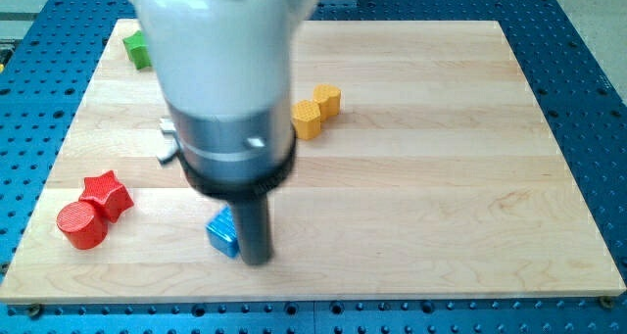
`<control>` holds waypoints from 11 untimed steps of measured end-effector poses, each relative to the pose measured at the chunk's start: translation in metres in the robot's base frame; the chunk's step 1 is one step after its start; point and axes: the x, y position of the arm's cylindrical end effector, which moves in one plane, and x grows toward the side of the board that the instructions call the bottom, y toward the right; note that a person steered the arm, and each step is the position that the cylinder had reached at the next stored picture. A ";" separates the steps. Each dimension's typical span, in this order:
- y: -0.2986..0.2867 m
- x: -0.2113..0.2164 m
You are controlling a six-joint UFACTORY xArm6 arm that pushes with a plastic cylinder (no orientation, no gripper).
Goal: Move the cube diagonal to the heart
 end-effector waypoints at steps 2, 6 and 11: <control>0.010 0.034; -0.002 -0.052; 0.111 -0.102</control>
